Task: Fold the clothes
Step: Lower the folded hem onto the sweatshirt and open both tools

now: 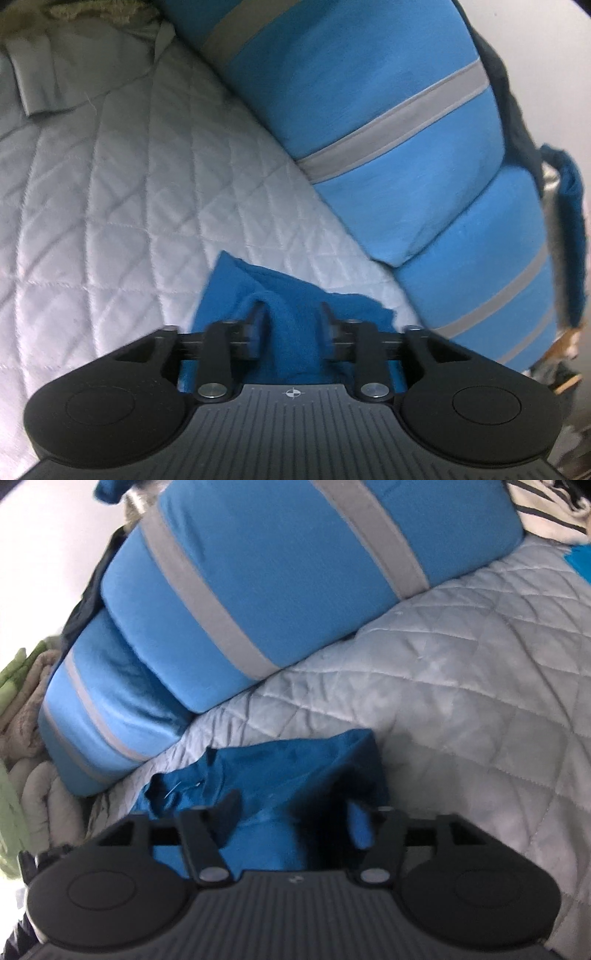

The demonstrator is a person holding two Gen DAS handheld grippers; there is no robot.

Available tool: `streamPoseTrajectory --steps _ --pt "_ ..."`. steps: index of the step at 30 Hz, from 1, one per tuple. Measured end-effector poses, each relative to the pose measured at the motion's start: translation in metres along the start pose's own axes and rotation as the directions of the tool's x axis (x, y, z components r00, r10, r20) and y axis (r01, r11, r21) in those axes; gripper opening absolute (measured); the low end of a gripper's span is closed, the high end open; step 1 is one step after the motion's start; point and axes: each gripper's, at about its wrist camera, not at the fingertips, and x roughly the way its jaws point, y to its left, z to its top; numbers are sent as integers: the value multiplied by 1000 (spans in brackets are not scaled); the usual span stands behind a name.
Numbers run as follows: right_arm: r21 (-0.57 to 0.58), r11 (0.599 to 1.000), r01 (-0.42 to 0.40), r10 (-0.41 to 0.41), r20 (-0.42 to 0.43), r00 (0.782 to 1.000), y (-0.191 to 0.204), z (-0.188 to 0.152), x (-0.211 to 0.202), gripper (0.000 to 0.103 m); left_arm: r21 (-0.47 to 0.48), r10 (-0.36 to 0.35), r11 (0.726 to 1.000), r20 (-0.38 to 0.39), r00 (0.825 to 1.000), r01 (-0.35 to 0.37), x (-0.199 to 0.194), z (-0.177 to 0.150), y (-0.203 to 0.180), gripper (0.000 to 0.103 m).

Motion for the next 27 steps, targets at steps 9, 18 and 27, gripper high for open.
streamPoseTrajectory --steps 9,18,27 --pt "-99 995 -5 -3 -85 996 16 -15 -6 85 104 22 994 -44 999 -17 -26 -7 -22 66" --pt "-105 994 -19 7 -117 993 20 -26 -10 59 119 26 993 -232 972 2 -22 -20 -19 65" --pt "-52 998 -37 31 -112 993 13 -25 -11 12 116 26 993 -285 958 8 -10 -24 -24 5"
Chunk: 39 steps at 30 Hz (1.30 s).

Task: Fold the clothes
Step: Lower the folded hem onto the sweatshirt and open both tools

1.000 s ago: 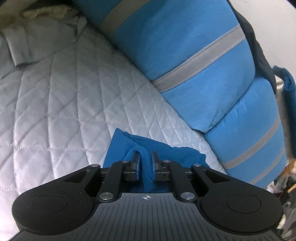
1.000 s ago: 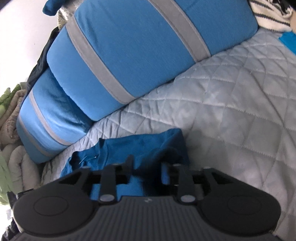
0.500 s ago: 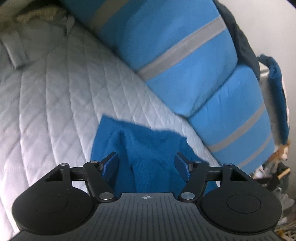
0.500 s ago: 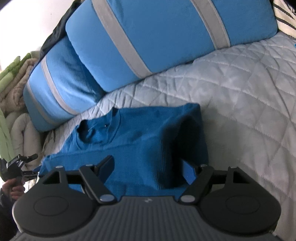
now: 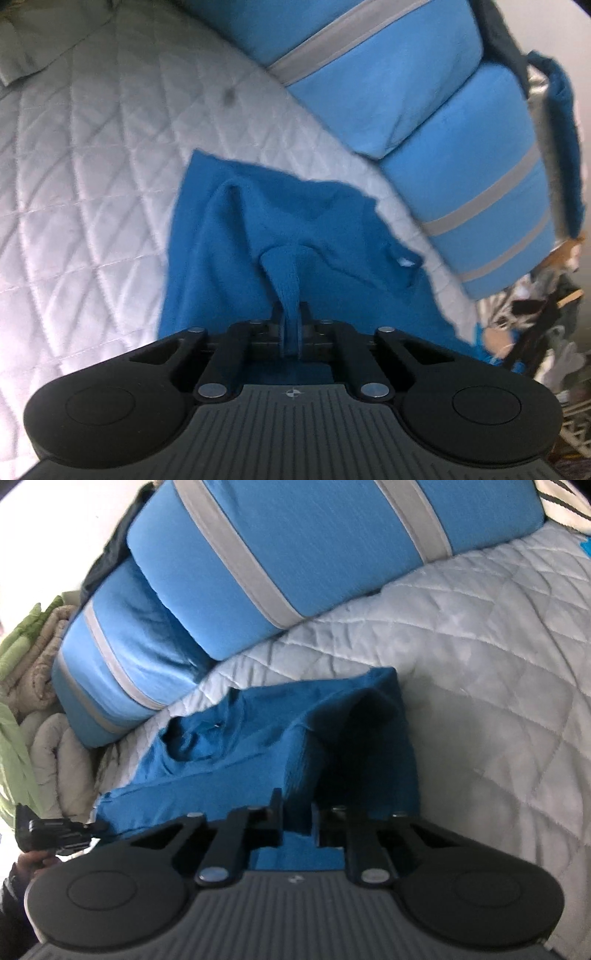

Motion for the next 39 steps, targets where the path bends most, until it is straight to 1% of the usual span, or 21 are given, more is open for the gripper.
streamPoseTrajectory --steps 4,7,10,14,17,18,19,20,21,22,23,24,26,27,29,30,31,32,34,37,39 --pt "3 999 -41 41 42 998 6 16 -5 11 -11 -67 998 54 996 68 -3 15 -8 5" --pt "2 1000 -26 26 76 997 10 33 -2 11 -17 -102 994 107 989 104 -1 29 -14 5" --pt "30 999 -18 14 109 994 11 50 4 10 -42 -104 993 152 983 111 7 43 -17 5" --pt "89 996 -24 10 155 988 10 70 16 10 -137 -102 982 205 973 131 21 57 -9 5" --pt "122 992 -13 -7 157 988 10 81 27 11 -221 -106 962 235 966 159 33 66 0 6" --pt "140 990 -2 -22 168 986 9 83 30 14 -255 -102 952 252 962 167 36 68 4 7" --pt "151 989 -7 -22 186 982 8 85 30 16 -298 -102 936 275 956 185 39 69 8 17" --pt "161 987 -13 -21 205 979 7 86 30 46 -345 -103 915 300 948 208 40 70 12 41" --pt "171 985 -19 -20 223 975 6 87 30 76 -374 -103 899 325 940 228 38 70 15 55" --pt "181 983 -25 -20 241 970 5 88 30 89 -391 -104 887 350 931 245 36 70 17 79" --pt "191 981 -31 -20 260 966 3 89 30 101 -386 -106 885 375 921 259 33 70 18 82" --pt "200 979 -38 -20 278 960 2 90 30 101 -362 -109 895 386 916 260 29 69 16 82" --pt "161 987 -28 -15 261 965 6 90 26 101 -308 -106 922 382 918 235 20 69 11 82" --pt "133 991 -7 -28 258 966 8 88 24 102 -279 -83 940 373 924 198 16 68 8 82" --pt "68 997 36 -52 250 967 13 83 19 103 -206 -19 974 357 934 99 7 64 0 82" --pt "44 997 62 -70 242 968 15 80 17 103 -154 16 987 349 937 41 2 61 -5 82" --pt "21 996 88 -91 233 968 17 77 15 103 -100 48 995 342 939 -14 -1 57 -9 82" --pt "-3 993 115 -111 225 968 18 73 12 103 -47 77 997 335 939 -65 -5 53 -12 82" --pt "-26 991 132 -124 209 970 17 67 7 103 37 117 990 317 941 -136 -11 44 -15 82" --pt "-33 987 157 -149 182 972 12 57 -2 103 100 154 977 287 946 -190 -22 27 -10 82" --pt "-39 985 170 -162 161 974 9 49 -10 103 121 165 972 269 949 -203 -29 16 -5 82"
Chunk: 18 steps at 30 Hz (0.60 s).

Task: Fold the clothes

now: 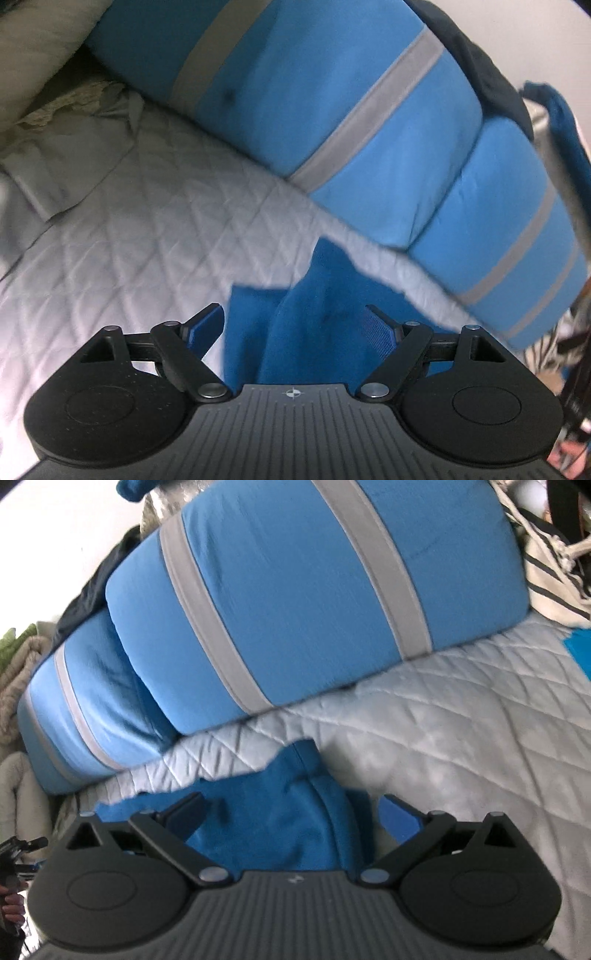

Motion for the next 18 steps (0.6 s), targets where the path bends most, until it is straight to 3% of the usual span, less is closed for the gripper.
streamPoseTrajectory --steps 3,11,18 --pt "-13 1000 20 -20 -25 999 -3 -8 -12 103 5 1 1000 -48 999 -1 -12 -13 9 82" --pt "-76 996 55 -63 -110 992 -8 -39 -49 103 12 -6 1000 -59 998 6 -59 -38 25 82" --pt "-2 1000 -6 6 -185 983 -22 -65 -79 103 56 -35 998 -60 998 38 -93 -51 16 82"
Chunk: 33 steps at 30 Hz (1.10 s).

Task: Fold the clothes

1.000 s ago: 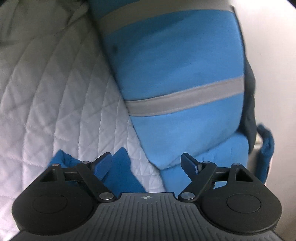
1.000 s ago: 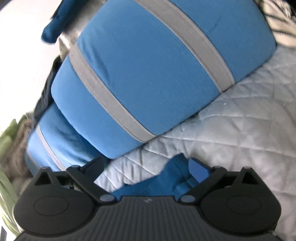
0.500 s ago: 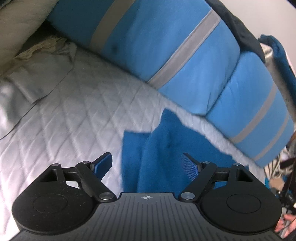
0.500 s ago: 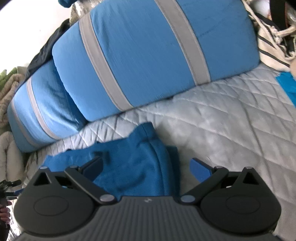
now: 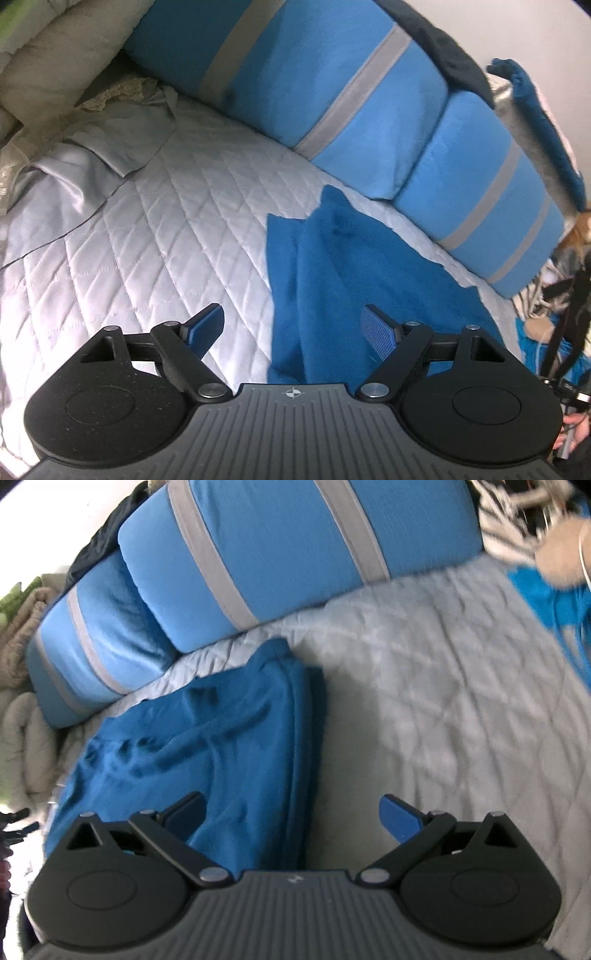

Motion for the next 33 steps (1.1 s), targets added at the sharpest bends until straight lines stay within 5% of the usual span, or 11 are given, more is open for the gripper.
streamPoseTrajectory --steps 9,22,25,26,27,29,33 --pt "165 971 -174 189 -82 978 -18 -32 -3 103 8 -7 1000 1 1000 7 -16 -17 -5 82" --pt "465 825 -321 359 8 933 -46 -73 16 98 -9 3 1000 -26 1000 -3 -18 -32 5 82" --pt "458 827 -325 358 16 934 -38 -71 25 90 -11 0 1000 -28 1000 0 -18 -34 3 82" --pt "454 833 -315 347 15 938 -35 -69 28 78 -10 -2 1000 -29 1000 2 -18 -34 2 82" --pt "451 839 -305 335 13 942 -33 -67 30 55 -4 -4 1000 -30 1000 4 -19 -35 0 82" --pt "448 848 -282 317 -3 948 -27 -63 36 31 12 -7 1000 -30 1000 7 -22 -36 -3 82" --pt "262 931 -253 260 9 966 10 -42 25 25 37 -10 999 -25 1000 11 -29 -38 -5 82"
